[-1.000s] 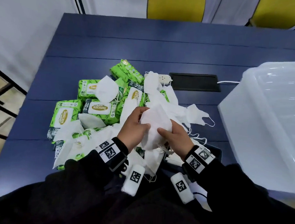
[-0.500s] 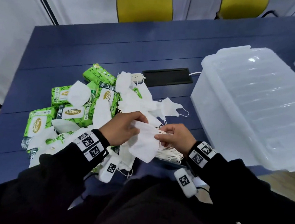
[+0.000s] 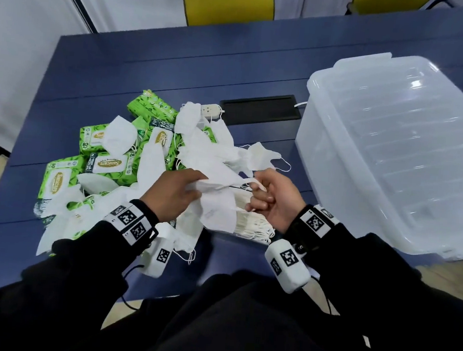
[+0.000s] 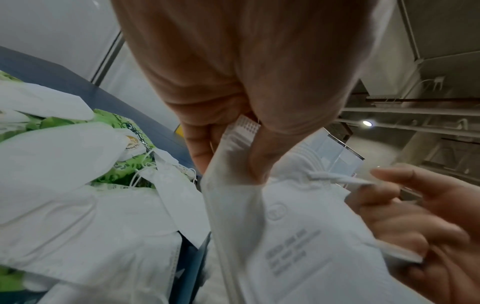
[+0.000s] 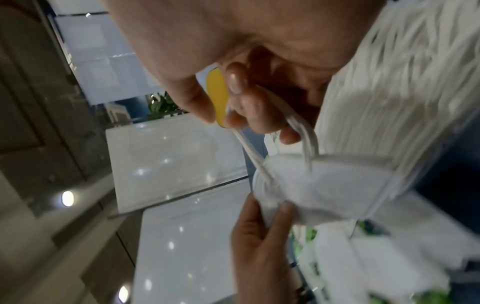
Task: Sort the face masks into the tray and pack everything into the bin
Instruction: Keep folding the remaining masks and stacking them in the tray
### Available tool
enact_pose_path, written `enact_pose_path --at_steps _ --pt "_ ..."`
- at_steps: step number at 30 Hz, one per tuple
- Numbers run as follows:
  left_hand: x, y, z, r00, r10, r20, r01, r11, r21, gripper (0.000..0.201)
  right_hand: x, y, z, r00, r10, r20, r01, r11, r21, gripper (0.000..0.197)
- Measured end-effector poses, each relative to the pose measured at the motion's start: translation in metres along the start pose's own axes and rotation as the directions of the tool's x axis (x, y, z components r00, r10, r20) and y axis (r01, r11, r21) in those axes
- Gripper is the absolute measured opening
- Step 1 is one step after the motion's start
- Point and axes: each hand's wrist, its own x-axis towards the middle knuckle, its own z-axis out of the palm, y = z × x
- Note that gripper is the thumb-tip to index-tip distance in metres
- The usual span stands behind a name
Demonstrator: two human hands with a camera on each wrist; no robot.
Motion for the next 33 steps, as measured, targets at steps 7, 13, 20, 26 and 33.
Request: enact_pose_path --at_steps 7,13,20,26,33 --pt "-0.007 0.009 0.016 0.99 0.022 -0.138 -0.022 1.0 0.004 0.03 0.009 -0.006 -0.014 0.963 -0.229 0.142 0.264 0.905 -0.332 0.031" --pt "-0.012 0.007 0.004 0.926 -0.083 -0.368 0.071 0.996 -0.045 0.028 0.033 0.006 -0.025 0.923 -0.288 0.255 0.372 0.494 -0.786 0.089" --pt "-0.021 0.01 -0.012 0.907 -0.131 -0.4 0.033 0.969 -0.243 0.027 0.062 0.032 -0.021 0.973 -0.074 0.217 0.184 -0.312 -0.932 0.138" --pt "-0.024 0.026 0.011 0.927 0.038 -0.372 -0.136 0.961 -0.241 0.023 0.073 0.022 -0.036 0.937 -0.111 0.331 0.292 -0.268 -0.918 0.077" --pt "-0.015 0.019 0.068 0.987 0.107 -0.116 -0.128 0.974 -0.188 0.03 0.081 0.014 -0.021 0.98 -0.031 0.198 0.197 -0.042 -0.98 0.048"
